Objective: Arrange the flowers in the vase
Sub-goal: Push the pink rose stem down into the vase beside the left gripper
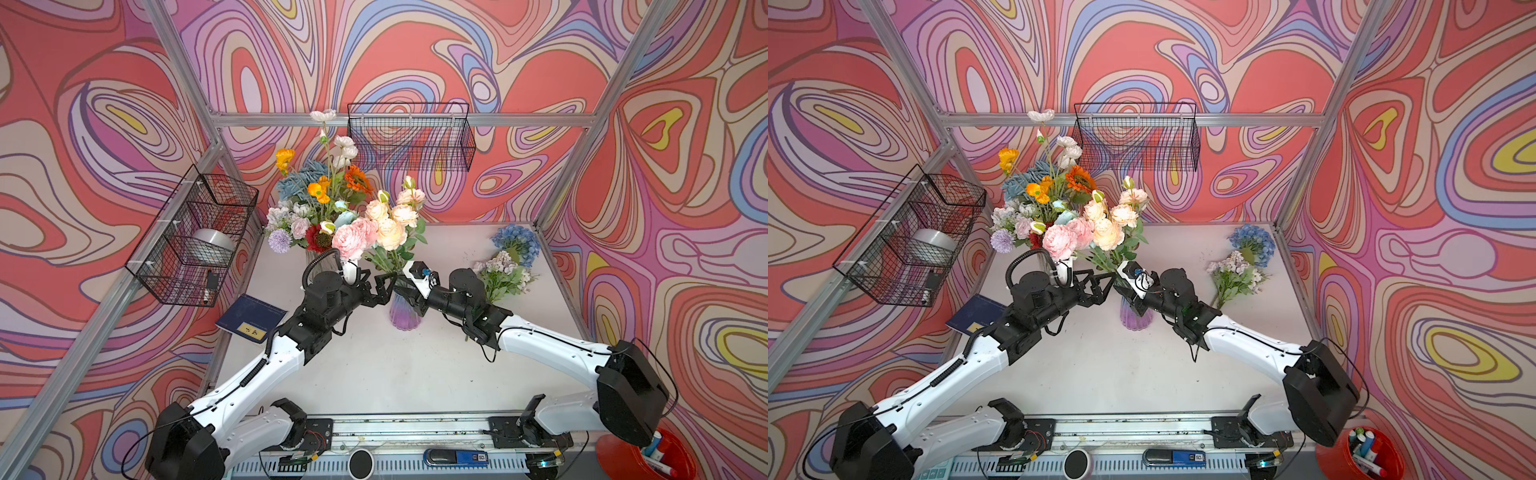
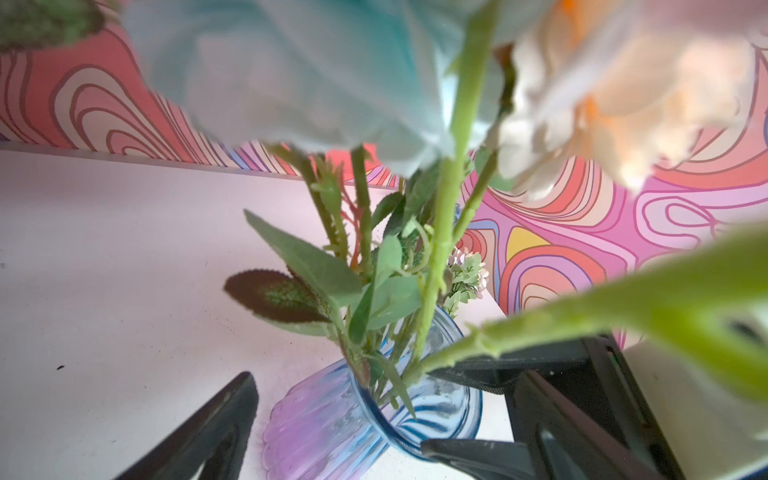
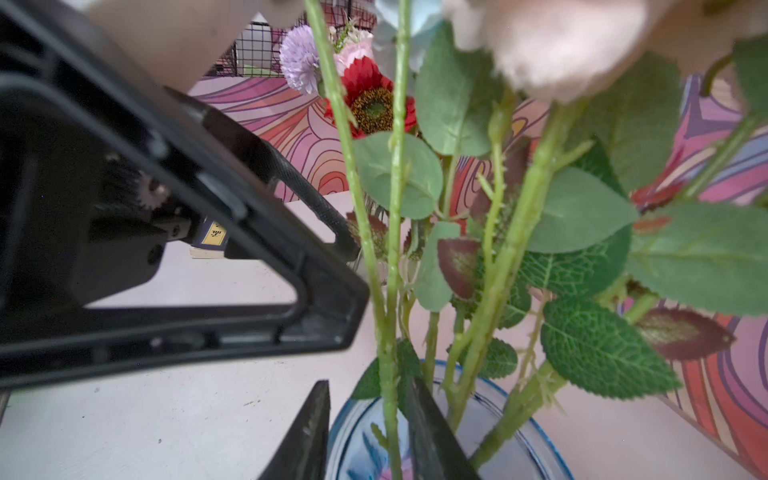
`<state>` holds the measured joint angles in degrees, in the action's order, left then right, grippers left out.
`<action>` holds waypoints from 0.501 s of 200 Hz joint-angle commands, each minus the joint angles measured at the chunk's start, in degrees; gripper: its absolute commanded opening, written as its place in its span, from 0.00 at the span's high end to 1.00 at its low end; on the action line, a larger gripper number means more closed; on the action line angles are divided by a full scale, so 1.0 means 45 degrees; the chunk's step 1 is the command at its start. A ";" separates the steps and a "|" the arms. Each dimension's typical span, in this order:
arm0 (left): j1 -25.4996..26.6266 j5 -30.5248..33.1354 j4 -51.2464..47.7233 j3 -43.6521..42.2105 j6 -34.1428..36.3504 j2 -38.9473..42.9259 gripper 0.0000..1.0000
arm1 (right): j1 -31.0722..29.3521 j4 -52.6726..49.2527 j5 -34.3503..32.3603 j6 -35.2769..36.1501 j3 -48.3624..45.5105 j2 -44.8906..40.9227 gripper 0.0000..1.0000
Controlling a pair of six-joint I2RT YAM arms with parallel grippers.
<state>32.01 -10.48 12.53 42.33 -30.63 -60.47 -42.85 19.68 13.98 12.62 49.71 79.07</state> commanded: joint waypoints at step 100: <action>0.0104 0.0720 -0.0629 -0.0703 0.0131 0.1427 0.00 | -0.0437 0.0753 -0.0731 0.0652 0.0653 0.0551 1.00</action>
<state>32.23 -7.22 9.78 38.79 -30.63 -54.28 -44.45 21.21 12.21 16.27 54.46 83.42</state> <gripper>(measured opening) 0.998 0.043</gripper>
